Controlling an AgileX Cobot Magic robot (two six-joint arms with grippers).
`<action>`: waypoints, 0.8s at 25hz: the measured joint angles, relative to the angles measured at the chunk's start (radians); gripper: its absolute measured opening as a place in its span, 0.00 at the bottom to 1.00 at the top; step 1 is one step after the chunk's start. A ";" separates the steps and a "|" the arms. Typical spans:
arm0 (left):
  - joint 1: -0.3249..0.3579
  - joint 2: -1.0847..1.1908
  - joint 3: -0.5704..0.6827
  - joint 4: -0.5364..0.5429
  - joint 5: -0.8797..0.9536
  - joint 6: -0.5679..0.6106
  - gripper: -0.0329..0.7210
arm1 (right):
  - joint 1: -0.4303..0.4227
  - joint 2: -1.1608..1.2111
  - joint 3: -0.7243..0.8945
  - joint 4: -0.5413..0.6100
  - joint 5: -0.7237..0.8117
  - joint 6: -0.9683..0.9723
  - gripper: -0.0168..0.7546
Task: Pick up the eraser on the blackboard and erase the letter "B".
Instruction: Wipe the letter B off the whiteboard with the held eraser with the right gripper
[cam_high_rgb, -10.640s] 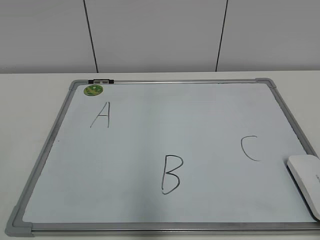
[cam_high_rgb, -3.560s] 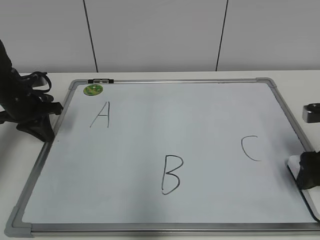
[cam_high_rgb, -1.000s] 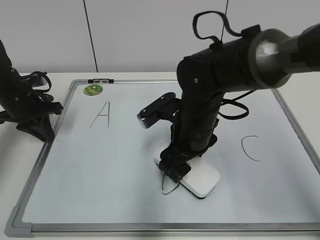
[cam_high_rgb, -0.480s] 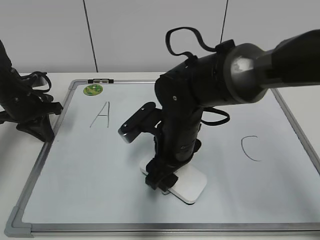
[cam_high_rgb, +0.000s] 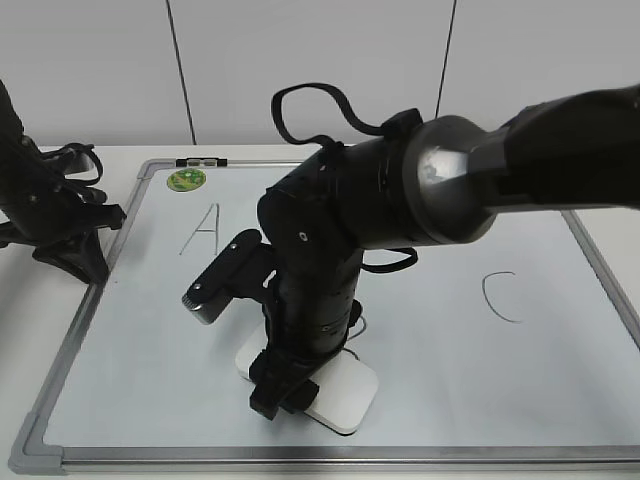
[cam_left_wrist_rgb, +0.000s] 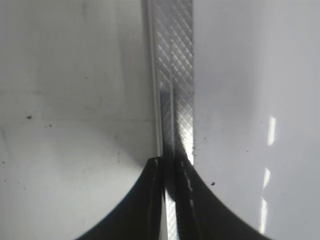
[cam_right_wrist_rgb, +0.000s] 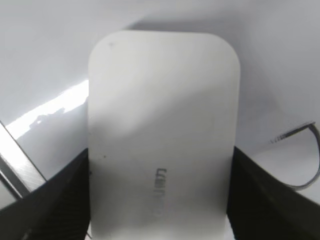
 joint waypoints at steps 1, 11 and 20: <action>0.000 0.000 0.000 0.000 0.000 0.000 0.08 | 0.000 0.000 0.000 0.000 -0.002 0.000 0.71; 0.000 0.000 0.000 0.000 0.000 0.000 0.08 | 0.010 0.002 0.000 -0.142 -0.037 0.113 0.71; 0.000 0.000 0.000 0.000 0.000 0.000 0.08 | -0.077 0.013 -0.002 -0.150 -0.072 0.148 0.71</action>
